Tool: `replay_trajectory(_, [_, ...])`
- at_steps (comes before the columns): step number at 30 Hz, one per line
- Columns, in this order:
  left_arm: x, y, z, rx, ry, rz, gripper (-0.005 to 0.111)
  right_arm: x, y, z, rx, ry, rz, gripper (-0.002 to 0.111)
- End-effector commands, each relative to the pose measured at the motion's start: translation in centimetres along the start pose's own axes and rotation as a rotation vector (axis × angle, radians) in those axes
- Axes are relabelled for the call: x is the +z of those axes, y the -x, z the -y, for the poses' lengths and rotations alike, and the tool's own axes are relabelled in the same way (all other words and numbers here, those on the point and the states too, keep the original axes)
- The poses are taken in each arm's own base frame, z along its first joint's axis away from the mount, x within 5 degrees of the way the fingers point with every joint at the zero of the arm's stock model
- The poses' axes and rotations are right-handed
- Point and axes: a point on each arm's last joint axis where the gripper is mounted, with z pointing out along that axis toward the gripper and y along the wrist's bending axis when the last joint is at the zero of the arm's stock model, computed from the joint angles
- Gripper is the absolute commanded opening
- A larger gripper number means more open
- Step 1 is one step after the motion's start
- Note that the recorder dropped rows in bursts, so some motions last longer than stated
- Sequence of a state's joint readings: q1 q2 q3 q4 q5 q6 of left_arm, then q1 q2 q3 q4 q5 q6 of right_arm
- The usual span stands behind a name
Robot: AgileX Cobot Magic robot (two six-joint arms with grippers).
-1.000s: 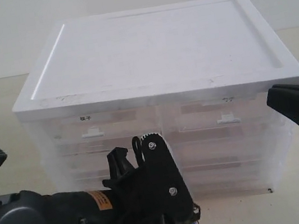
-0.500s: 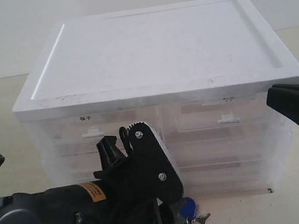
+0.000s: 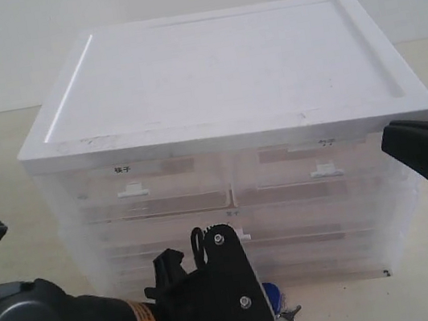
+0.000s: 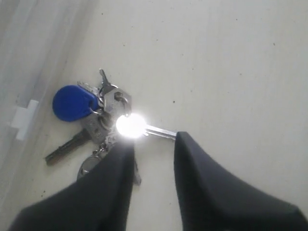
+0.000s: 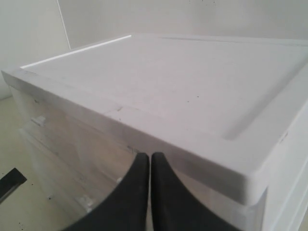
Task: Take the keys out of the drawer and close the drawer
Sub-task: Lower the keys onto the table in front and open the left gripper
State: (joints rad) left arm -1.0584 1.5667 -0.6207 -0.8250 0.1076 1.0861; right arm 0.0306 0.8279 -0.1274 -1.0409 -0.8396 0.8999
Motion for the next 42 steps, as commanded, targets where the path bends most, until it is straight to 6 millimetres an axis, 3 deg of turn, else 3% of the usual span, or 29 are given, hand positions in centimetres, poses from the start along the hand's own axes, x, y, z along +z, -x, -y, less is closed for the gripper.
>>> replay_trajectory(1, [-0.4, 0.5, 0.5, 0.017, 0.021, 0.039, 0.01, 0.1, 0.2, 0.0, -0.024, 0.003, 0.006, 0.0])
replay_trajectory(2, [-0.6, 0.8, 0.7, 0.028, 0.026, 0.055, 0.004, 0.1, 0.2, 0.0, -0.027, 0.003, 0.006, 0.0])
replay_trajectory(6, [-2.2, 1.6, 1.1, 0.056, 0.068, 0.138, 0.004, 0.0, 0.3, 0.0, -0.039, 0.005, 0.012, 0.0])
replay_trajectory(12, [-6.7, 1.7, 1.0, 0.052, 0.201, 0.337, 0.004, 0.0, 0.4, -0.2, -0.051, 0.013, 0.023, 0.0])
replay_trajectory(20, [-14.6, -0.7, 1.3, -0.011, 0.286, 0.642, 0.004, 0.0, 0.5, -0.2, -0.065, 0.021, 0.034, 0.0])
replay_trajectory(24, [-16.6, -2.7, 1.8, -0.035, 0.273, 0.727, 0.004, 0.0, 0.5, -0.3, -0.065, 0.031, 0.042, 0.0])
replay_trajectory(27, [-15.7, -4.1, 2.6, -0.026, 0.197, 0.663, 0.004, -0.1, 0.7, -0.6, -0.068, 0.055, 0.059, 0.0])
replay_trajectory(32, [-10.6, -5.2, 2.7, -0.079, 0.143, 0.404, 0.004, -0.1, 0.7, -0.6, -0.068, 0.061, 0.063, 0.0])
replay_trajectory(42, [-1.7, -1.9, 2.0, -0.038, 0.119, 0.094, 0.004, 0.0, 0.6, -0.5, -0.069, 0.053, 0.055, 0.0])
